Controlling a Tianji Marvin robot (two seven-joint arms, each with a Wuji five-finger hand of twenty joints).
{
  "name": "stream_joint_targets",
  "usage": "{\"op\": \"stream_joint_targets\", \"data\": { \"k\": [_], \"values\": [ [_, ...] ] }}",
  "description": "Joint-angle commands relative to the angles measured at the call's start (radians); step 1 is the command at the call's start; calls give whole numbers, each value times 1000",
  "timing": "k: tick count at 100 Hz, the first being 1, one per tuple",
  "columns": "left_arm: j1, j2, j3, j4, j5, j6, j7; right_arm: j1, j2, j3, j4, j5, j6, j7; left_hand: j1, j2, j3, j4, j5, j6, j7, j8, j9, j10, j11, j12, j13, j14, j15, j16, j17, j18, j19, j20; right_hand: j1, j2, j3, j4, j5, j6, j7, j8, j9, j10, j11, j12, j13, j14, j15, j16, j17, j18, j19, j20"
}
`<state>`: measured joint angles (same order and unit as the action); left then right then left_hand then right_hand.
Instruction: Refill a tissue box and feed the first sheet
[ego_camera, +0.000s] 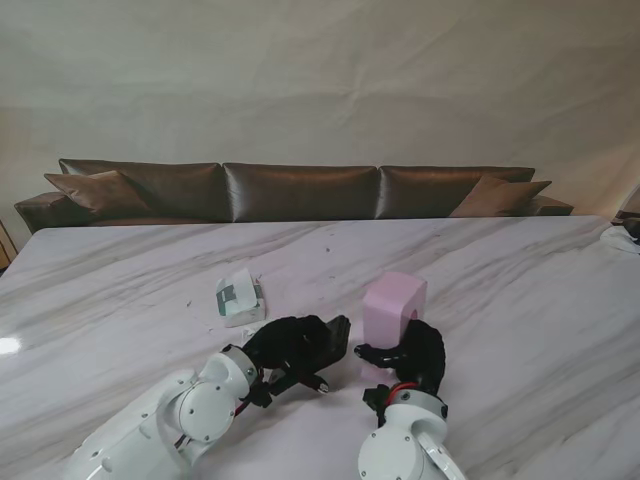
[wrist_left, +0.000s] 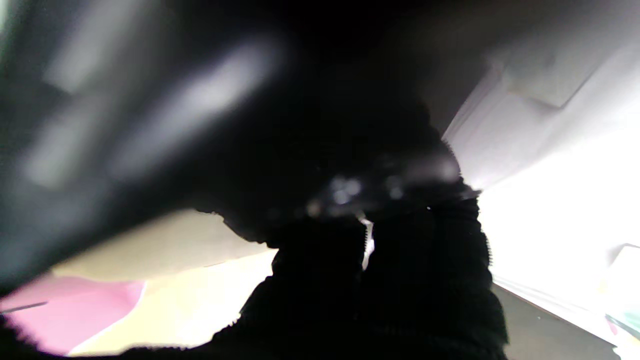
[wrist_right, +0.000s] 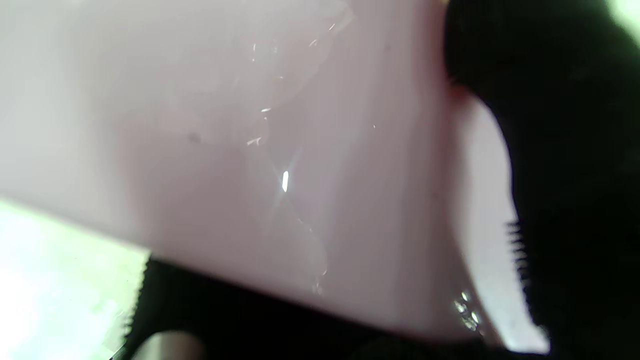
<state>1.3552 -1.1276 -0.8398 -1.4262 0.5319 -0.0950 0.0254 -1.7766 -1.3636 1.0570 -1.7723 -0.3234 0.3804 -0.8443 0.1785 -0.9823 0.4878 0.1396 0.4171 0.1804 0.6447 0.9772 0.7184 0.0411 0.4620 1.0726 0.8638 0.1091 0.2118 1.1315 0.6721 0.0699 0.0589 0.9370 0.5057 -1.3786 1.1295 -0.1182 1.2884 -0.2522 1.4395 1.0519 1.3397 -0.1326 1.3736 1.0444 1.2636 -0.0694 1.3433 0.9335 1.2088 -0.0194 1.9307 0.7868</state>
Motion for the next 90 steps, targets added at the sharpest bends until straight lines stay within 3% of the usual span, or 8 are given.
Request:
{"op": "stream_joint_targets", "data": {
  "k": [1, 12, 24, 35, 69, 90],
  "values": [
    [-7, -1, 13, 14, 10, 3, -11, -6, 0, 2, -6, 5, -7, 14, 735, 201, 703, -44, 84, -446, 561, 84, 172, -296, 765, 68, 162, -147, 1234, 112, -28, -90, 1709, 15, 117, 108, 393, 113, 54, 36, 9, 5, 105, 85, 178, 41, 51, 10, 457, 54, 21, -99, 163, -3],
    [-24, -1, 41, 28, 23, 12, -13, -5, 0, 5, 0, 14, -12, 15, 729, 200, 689, -68, 76, -446, 555, 75, 168, -302, 753, 53, 156, -146, 1222, 111, -33, -92, 1704, 10, 116, 108, 394, 113, 54, 35, 9, 6, 105, 85, 178, 42, 51, 10, 456, 53, 21, -99, 163, -4],
    [-36, 3, 66, 28, 21, 27, -42, -1, -2, 6, 9, 23, -22, 11, 724, 197, 671, -124, 53, -441, 543, 53, 153, -309, 737, 31, 143, -148, 1199, 107, -45, -95, 1693, 1, 117, 105, 396, 114, 54, 35, 8, 7, 105, 85, 177, 42, 51, 9, 455, 52, 21, -99, 163, -5],
    [-42, 7, 83, 27, 27, 31, -56, -1, -3, 8, 13, 27, -26, 6, 715, 194, 659, -144, 39, -440, 537, 46, 144, -314, 727, 21, 133, -154, 1189, 105, -53, -100, 1685, -3, 117, 106, 396, 114, 54, 35, 8, 8, 105, 84, 177, 43, 51, 8, 453, 51, 21, -99, 163, -5],
    [-59, 12, 124, 34, 47, 39, -71, -7, -1, 21, 14, 31, -31, 7, 698, 200, 601, -183, 9, -427, 519, 19, 114, -307, 701, -2, 104, -158, 1148, 93, -77, -104, 1657, -16, 119, 107, 396, 115, 53, 34, 7, 10, 105, 84, 176, 44, 51, 7, 453, 51, 21, -99, 163, -7],
    [-67, 21, 140, 20, 57, 48, -105, -14, -1, 33, 9, 26, -27, -1, 610, 206, 559, -170, -30, -417, 508, -28, 81, -300, 684, -15, 76, -163, 1117, 87, -100, -107, 1632, -28, 119, 111, 394, 115, 53, 34, 7, 11, 105, 84, 176, 44, 51, 7, 453, 50, 21, -99, 163, -8]
  ]
}}
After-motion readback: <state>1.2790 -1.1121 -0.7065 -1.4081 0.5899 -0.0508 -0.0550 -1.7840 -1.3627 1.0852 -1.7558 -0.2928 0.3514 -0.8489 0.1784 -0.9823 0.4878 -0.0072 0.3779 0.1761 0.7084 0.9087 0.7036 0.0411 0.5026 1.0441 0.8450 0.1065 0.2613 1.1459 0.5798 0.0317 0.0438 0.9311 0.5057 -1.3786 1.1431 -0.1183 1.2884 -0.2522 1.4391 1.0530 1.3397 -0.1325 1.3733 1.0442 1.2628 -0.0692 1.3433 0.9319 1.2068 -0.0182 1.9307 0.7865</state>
